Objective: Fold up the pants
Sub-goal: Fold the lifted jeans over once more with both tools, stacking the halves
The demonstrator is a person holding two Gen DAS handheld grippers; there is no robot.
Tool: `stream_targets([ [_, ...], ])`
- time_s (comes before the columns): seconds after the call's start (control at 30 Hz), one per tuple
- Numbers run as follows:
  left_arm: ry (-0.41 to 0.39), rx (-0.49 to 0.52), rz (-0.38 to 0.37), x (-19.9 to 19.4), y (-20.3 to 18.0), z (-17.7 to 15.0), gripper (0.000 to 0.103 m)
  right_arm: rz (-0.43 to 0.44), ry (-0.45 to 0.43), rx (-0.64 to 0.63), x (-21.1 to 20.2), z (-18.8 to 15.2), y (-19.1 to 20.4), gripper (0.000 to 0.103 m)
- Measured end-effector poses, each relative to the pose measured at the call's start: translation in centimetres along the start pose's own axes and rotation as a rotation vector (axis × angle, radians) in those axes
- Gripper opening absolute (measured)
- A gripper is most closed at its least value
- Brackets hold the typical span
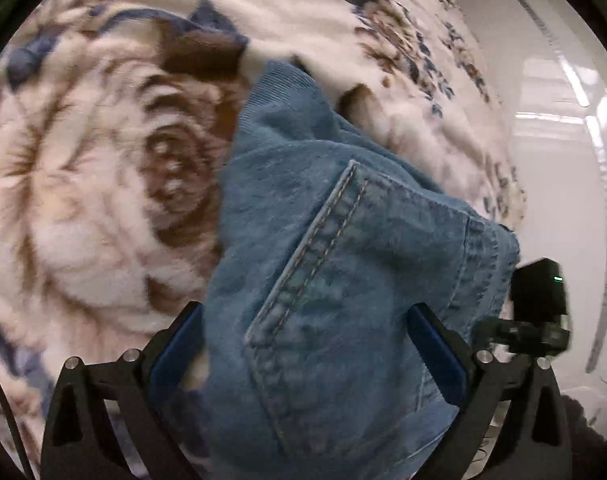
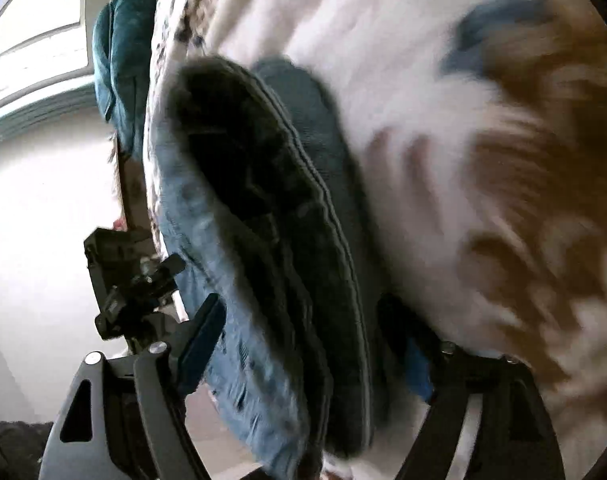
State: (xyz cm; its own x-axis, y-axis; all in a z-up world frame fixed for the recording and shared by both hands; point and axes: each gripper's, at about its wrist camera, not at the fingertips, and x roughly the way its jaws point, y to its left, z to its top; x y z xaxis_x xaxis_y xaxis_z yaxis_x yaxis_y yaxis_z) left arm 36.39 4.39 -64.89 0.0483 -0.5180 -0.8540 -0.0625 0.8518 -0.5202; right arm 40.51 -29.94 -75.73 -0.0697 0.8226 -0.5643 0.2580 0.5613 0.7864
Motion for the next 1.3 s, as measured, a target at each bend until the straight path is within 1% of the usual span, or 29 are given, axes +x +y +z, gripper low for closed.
stream_targets([
  [0.03,0.003,-0.003,-0.003,0.7,0.1,0.2,0.103,0.007,0.009,-0.013,0.7,0.2,-0.1,0.089],
  [0.07,0.005,-0.013,-0.022,1.3,0.3,0.5,0.103,0.029,0.014,-0.020,0.6,0.1,-0.1,0.091],
  [0.1,0.001,-0.026,-0.055,1.4,0.6,0.8,0.103,0.075,0.021,-0.028,0.9,0.3,0.3,0.091],
  [0.13,-0.004,-0.029,-0.070,1.2,0.6,0.8,0.103,0.126,0.034,-0.045,1.2,0.4,0.9,0.091],
  [0.17,-0.012,-0.028,-0.099,0.9,0.5,0.8,0.103,0.138,0.054,-0.070,1.4,0.4,1.5,0.091],
  [0.23,-0.017,-0.023,-0.153,0.5,-0.1,1.0,0.103,0.144,0.096,-0.115,2.0,0.4,2.0,0.091],
  [0.3,-0.018,0.003,-0.160,0.4,-0.8,1.1,0.103,0.119,0.108,-0.104,2.7,0.8,1.1,0.088],
  [0.37,-0.005,0.024,-0.149,1.2,-1.1,1.3,0.103,0.115,0.099,-0.078,3.3,1.3,0.5,0.089],
  [0.47,-0.004,0.009,-0.158,1.7,-1.0,1.6,0.103,0.083,0.094,-0.084,3.5,1.0,1.6,0.088],
  [0.53,-0.010,0.021,-0.157,1.1,-1.9,1.6,0.103,0.073,0.084,-0.118,2.9,0.5,2.5,0.075],
  [0.57,-0.014,0.023,-0.160,0.9,-2.2,1.6,0.103,0.055,0.082,-0.138,2.8,0.2,2.9,0.066],
  [0.6,-0.015,0.026,-0.162,0.5,-2.5,1.5,0.103,0.042,0.077,-0.151,2.6,-0.1,3.2,0.060],
  [0.63,-0.015,0.028,-0.163,0.1,-2.7,1.5,0.103,0.051,0.070,-0.149,2.3,-0.4,3.4,0.057],
  [0.67,-0.016,0.031,-0.165,-0.2,-2.7,1.4,0.103,0.050,0.060,-0.152,2.1,-0.6,3.6,0.052],
  [0.77,-0.010,0.058,-0.149,-1.0,-3.8,1.3,0.103,0.041,0.034,-0.157,1.5,-1.2,4.4,0.046],
  [0.87,-0.009,0.080,-0.132,-2.1,-5.2,1.8,0.103,0.055,0.025,-0.152,1.2,-1.6,5.7,0.045],
  [0.97,-0.019,0.098,-0.142,-3.7,-6.1,2.6,0.102,0.073,0.007,-0.153,0.1,-2.3,7.2,0.045],
  [1.07,-0.048,0.143,-0.142,-6.1,-8.2,4.9,0.102,0.089,-0.030,-0.175,-1.9,-2.2,9.0,0.045],
  [1.1,-0.050,0.147,-0.144,-6.5,-8.5,5.4,0.102,0.096,-0.047,-0.179,-2.9,-1.5,9.9,0.045],
  [1.17,-0.063,0.157,-0.158,-7.4,-9.8,7.8,0.102,0.080,-0.071,-0.200,-4.0,0.0,11.6,0.045],
  [1.27,-0.093,0.183,-0.169,-8.6,-11.9,12.2,0.102,0.067,-0.105,-0.220,-6.4,3.5,14.0,0.045],
  [1.3,-0.107,0.194,-0.169,-8.9,-12.9,14.6,0.102,0.071,-0.112,-0.221,-7.0,4.8,14.7,0.045],
])
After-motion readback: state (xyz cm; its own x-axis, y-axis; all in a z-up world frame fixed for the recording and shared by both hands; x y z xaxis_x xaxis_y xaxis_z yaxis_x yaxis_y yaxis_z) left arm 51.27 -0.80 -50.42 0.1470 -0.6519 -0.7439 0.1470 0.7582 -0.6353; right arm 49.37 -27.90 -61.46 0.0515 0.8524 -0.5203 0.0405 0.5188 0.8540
